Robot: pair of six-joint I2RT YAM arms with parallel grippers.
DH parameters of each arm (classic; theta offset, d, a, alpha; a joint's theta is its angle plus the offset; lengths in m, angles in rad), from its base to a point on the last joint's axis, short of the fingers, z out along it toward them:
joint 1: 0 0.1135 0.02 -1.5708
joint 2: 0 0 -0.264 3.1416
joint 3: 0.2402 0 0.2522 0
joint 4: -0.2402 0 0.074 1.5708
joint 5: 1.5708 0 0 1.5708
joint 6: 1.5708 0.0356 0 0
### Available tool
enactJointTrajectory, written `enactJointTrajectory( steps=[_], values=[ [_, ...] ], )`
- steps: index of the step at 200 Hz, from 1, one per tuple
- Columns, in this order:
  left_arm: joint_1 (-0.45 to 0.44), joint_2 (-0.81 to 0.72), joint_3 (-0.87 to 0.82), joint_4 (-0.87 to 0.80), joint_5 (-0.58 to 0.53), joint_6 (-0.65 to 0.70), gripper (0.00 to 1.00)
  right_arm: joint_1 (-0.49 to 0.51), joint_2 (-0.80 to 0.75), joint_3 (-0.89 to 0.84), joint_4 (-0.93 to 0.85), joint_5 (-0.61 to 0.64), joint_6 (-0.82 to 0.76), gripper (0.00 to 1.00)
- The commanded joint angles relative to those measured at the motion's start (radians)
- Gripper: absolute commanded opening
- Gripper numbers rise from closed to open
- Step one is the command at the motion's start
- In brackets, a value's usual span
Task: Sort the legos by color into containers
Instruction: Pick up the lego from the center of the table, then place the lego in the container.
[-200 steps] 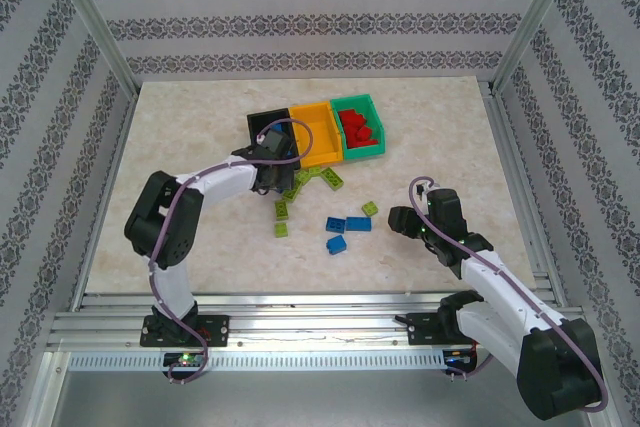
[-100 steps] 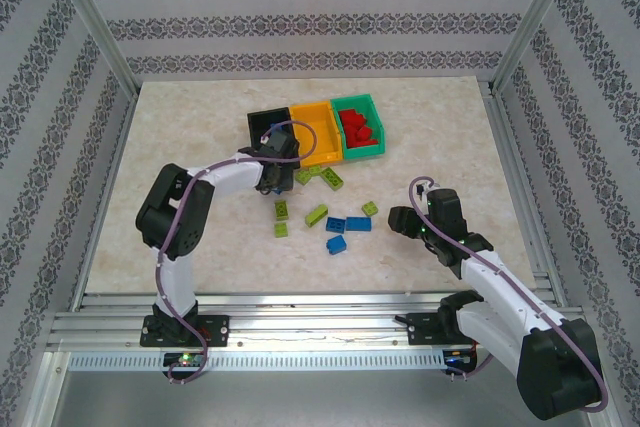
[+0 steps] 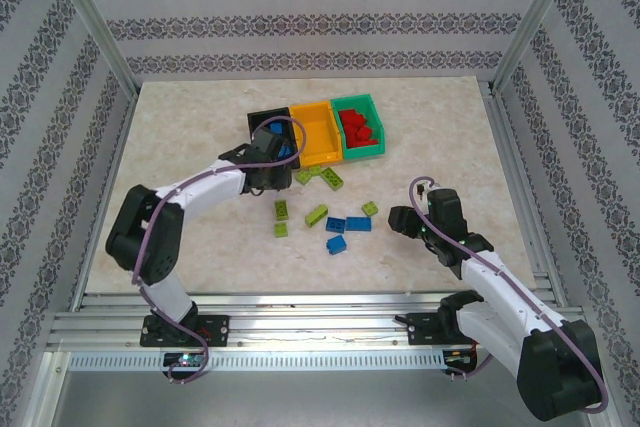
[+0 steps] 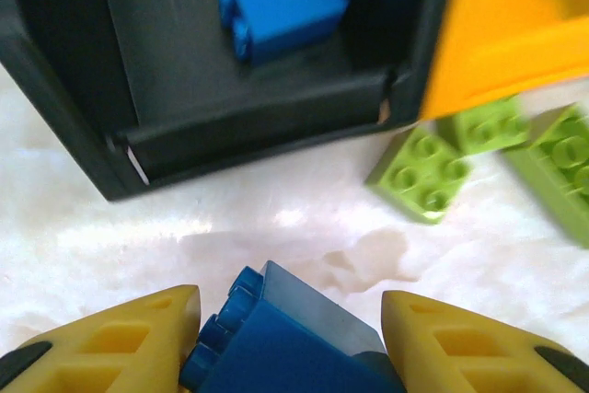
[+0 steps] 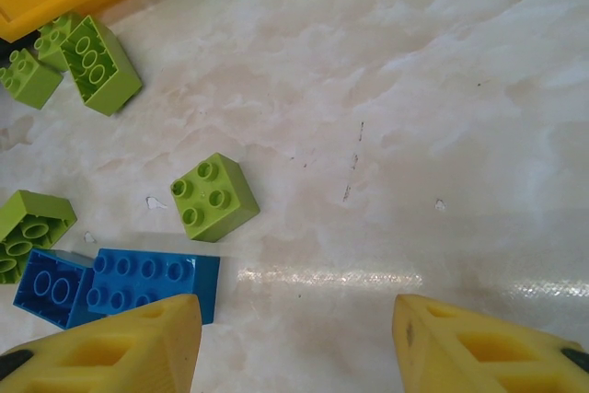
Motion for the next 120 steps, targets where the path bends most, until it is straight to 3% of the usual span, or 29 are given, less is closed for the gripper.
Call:
enactJointTrajectory(
  steps=[1, 49, 93, 104, 120],
  values=[
    [0.014, -0.037, 0.089, -0.011, -0.026, 0.063, 0.29, 0.008, -0.012, -0.014, 0.014, 0.013, 0.004, 0.58],
    [0.066, 0.102, 0.350, -0.136, -0.061, 0.144, 0.30, 0.009, -0.026, -0.014, 0.014, 0.015, 0.005, 0.58],
    [0.114, 0.256, 0.505, -0.147, -0.054, 0.172, 0.31, 0.010, -0.038, -0.014, 0.014, 0.021, 0.007, 0.58],
    [0.126, 0.299, 0.552, -0.184, -0.073, 0.160, 0.37, 0.010, -0.038, -0.014, 0.011, 0.022, 0.008, 0.58],
    [0.135, 0.343, 0.615, -0.244, -0.063, 0.134, 0.54, 0.010, -0.044, -0.014, 0.010, 0.025, 0.008, 0.58]
  ],
)
